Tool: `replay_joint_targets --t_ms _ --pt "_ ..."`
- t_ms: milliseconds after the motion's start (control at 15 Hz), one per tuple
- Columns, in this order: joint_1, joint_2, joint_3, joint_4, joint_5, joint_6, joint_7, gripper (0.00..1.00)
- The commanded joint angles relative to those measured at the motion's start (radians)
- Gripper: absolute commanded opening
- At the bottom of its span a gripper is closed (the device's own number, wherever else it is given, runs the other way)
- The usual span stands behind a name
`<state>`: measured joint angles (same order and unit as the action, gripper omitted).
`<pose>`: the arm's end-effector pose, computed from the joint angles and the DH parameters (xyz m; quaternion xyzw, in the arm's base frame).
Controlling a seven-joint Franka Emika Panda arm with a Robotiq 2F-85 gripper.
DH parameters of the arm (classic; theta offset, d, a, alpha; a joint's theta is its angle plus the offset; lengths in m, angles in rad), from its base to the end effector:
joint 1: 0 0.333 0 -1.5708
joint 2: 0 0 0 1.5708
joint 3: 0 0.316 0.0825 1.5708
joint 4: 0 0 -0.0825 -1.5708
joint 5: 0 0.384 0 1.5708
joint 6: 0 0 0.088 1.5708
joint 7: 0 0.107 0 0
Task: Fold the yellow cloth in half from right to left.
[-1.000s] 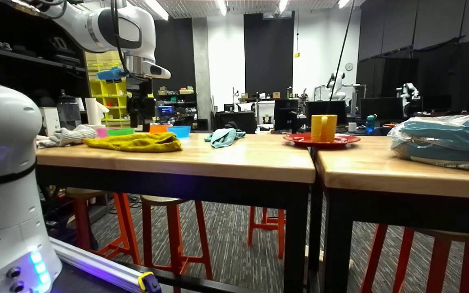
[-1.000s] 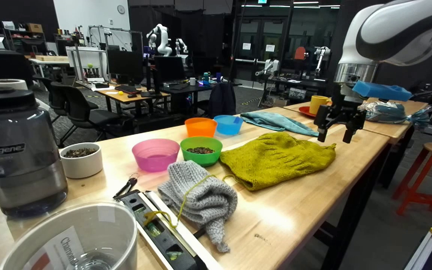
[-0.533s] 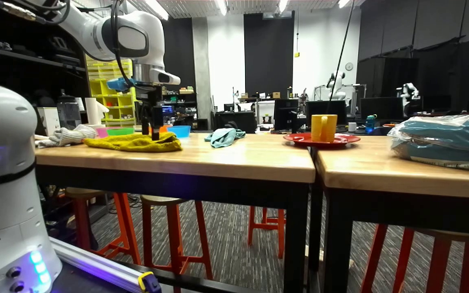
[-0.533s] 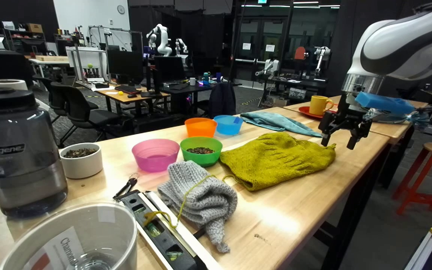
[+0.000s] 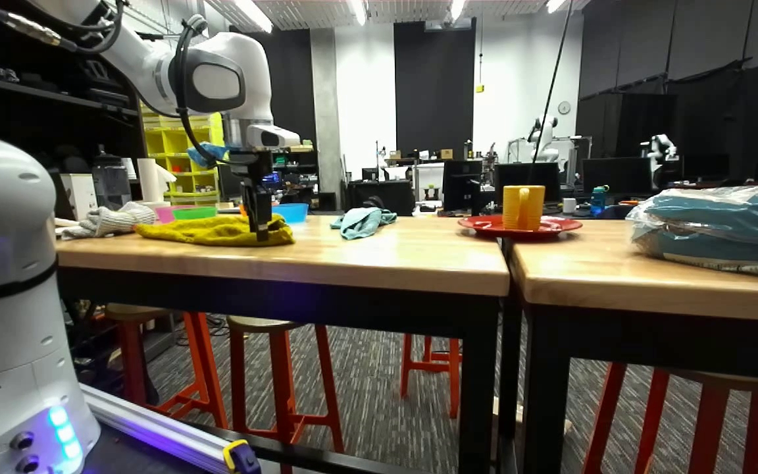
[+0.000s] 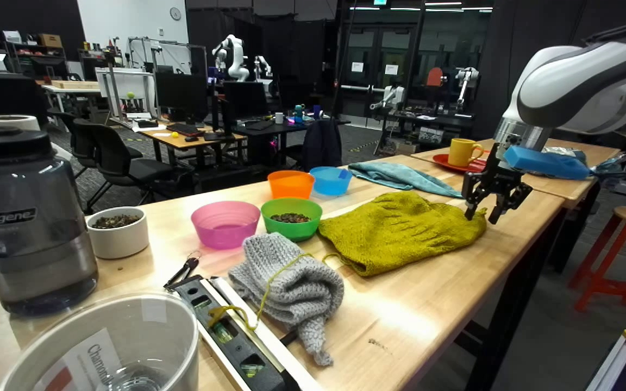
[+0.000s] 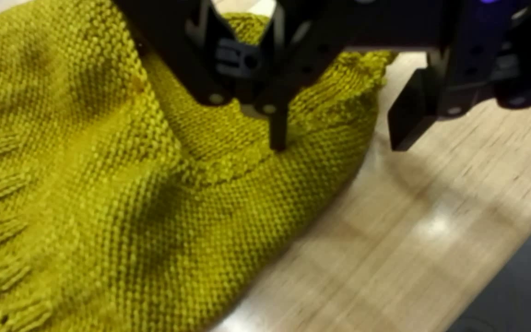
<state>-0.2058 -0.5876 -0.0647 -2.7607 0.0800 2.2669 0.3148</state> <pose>0.3425 -0.0911 0.3936 -0.9494 0.3066 -0.0445 0.0510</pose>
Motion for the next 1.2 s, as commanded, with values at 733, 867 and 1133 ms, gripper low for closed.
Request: replay_joint_targets --t_ms 733,867,1133 --pt "0.020 -0.133 0.100 -0.004 0.011 0.060 0.128 0.01" --pt "0.046 -0.189 0.134 0.011 0.018 0.061 0.139 0.01" --pt "0.110 -0.235 0.228 0.065 0.020 0.081 0.161 0.01"
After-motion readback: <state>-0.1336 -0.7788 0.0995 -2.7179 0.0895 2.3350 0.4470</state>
